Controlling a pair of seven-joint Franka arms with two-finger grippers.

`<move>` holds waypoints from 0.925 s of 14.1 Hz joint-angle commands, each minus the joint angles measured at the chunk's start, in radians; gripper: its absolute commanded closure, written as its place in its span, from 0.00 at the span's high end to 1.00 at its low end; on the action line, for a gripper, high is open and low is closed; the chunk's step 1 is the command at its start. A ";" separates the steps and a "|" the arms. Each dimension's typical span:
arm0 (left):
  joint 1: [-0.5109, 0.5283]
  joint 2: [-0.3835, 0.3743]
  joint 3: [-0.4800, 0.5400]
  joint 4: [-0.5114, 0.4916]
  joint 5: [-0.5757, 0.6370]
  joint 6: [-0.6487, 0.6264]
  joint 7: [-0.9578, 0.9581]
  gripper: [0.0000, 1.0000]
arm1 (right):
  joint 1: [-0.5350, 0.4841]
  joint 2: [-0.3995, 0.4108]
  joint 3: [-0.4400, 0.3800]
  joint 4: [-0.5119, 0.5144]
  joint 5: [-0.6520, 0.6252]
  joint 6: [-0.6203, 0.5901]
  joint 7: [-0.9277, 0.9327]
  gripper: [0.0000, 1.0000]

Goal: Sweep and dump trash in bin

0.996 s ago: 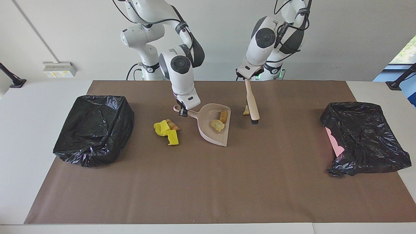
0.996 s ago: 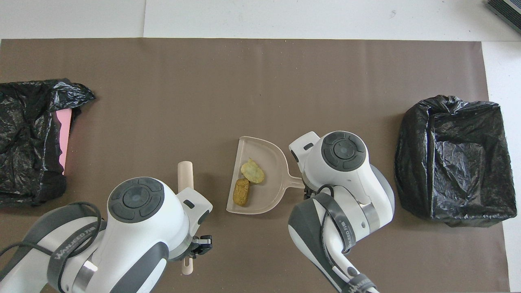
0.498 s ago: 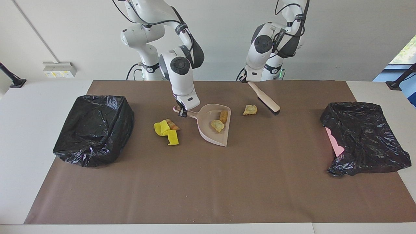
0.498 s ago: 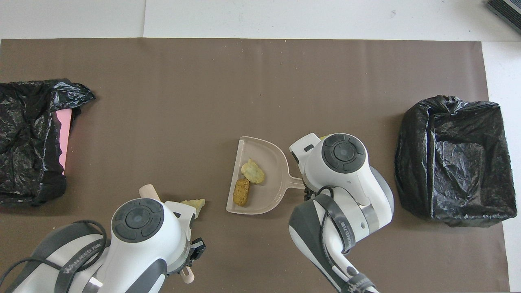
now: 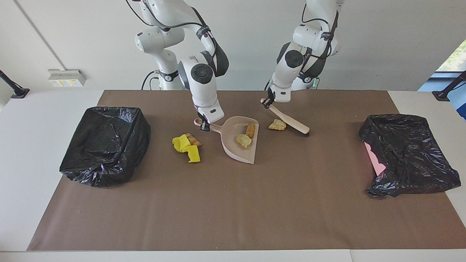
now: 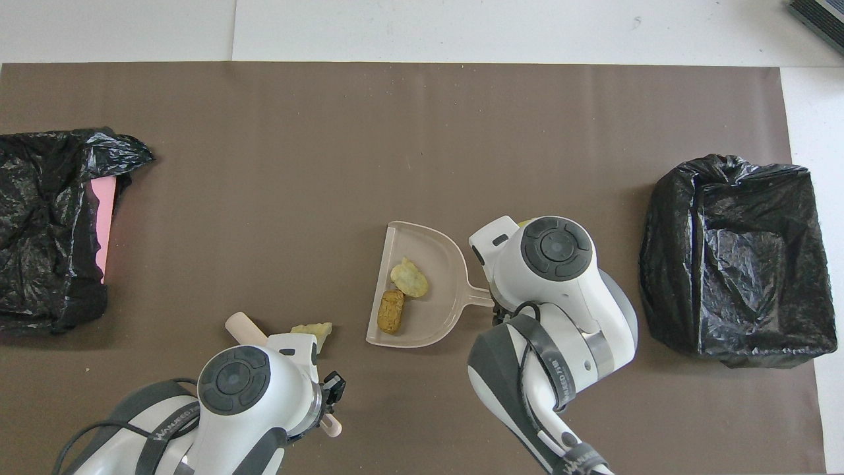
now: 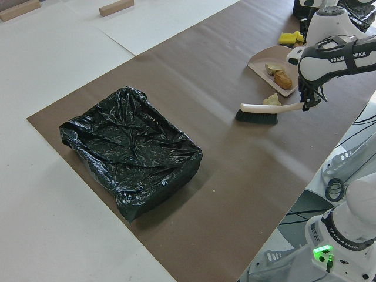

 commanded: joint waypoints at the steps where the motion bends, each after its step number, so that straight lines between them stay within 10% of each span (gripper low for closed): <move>1: -0.046 0.075 0.007 0.087 -0.063 0.054 0.133 0.00 | -0.006 -0.008 0.005 -0.019 -0.013 0.029 0.021 0.00; 13: -0.125 0.201 0.009 0.325 -0.068 0.051 0.560 0.00 | -0.006 -0.009 0.005 -0.019 -0.015 0.028 0.023 0.00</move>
